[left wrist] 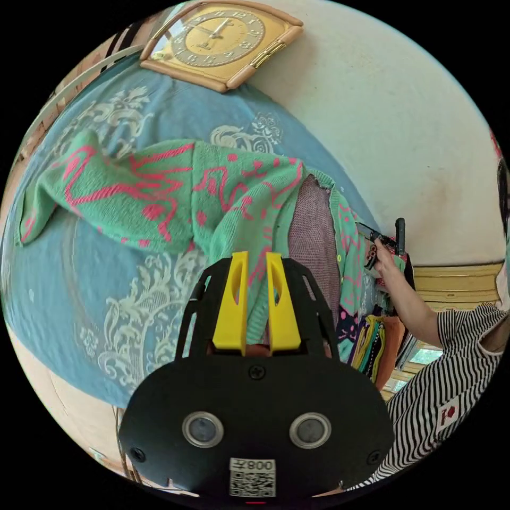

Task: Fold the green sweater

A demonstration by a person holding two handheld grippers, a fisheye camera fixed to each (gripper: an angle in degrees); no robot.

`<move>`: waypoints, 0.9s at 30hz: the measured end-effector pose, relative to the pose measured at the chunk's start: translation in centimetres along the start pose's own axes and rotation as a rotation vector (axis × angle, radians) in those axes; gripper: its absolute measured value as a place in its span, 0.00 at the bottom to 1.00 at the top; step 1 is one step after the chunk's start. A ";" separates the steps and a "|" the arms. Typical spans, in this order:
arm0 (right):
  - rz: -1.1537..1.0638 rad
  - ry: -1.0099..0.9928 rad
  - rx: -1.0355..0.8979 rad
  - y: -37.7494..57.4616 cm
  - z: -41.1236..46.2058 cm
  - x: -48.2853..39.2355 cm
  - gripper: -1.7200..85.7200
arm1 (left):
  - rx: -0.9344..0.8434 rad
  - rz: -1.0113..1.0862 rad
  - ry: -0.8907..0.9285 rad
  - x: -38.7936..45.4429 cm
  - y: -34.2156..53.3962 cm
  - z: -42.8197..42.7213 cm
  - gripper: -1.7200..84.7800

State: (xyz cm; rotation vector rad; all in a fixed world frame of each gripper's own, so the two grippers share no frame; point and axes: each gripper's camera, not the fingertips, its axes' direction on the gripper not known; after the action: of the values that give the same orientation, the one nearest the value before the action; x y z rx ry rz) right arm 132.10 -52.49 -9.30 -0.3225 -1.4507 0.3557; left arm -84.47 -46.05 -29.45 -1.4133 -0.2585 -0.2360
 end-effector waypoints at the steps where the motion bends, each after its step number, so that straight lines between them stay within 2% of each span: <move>1: -0.005 0.028 0.027 0.3 0.4 -0.4 0.10 | -0.012 -0.021 -0.003 -0.5 1.0 -0.2 0.10; 3: -0.034 0.068 0.056 0.6 0.8 -1.0 0.09 | -0.067 -0.078 -0.042 -2.1 4.9 -0.9 0.11; 7: 0.072 -0.111 -0.043 -0.4 0.4 1.0 0.06 | -0.156 -0.142 -0.090 -4.1 10.2 -0.8 0.12; 8: 0.090 -0.141 -0.007 -0.1 -0.4 1.2 0.06 | -0.185 -0.138 -0.100 -4.6 11.6 -0.5 0.12; 10: 0.096 -0.144 0.029 0.4 -1.6 0.4 0.06 | -0.218 -0.128 -0.127 -5.3 13.2 0.2 0.13; 13: 0.018 -0.279 0.016 1.4 -1.6 -3.7 0.07 | -0.222 -0.149 -0.090 -7.1 14.4 1.3 0.13; 17: -0.152 -0.401 -0.164 2.4 3.9 -13.0 0.08 | -0.172 -0.097 -0.032 -8.3 15.0 2.0 0.13; 21: -0.128 -0.524 -0.242 1.2 9.1 -17.3 0.08 | -0.165 -0.041 -0.067 -9.2 15.4 3.3 0.11; 27: -0.073 -0.468 -0.337 -1.3 15.1 -20.9 0.10 | -0.139 -0.050 -0.062 -11.6 16.7 4.6 0.06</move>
State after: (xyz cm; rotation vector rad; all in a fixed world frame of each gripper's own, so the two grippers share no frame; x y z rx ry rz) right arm 115.37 -62.54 -26.19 -0.4767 -1.9830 0.1267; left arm -90.39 -38.98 -48.16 -1.5548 -0.3338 -0.2560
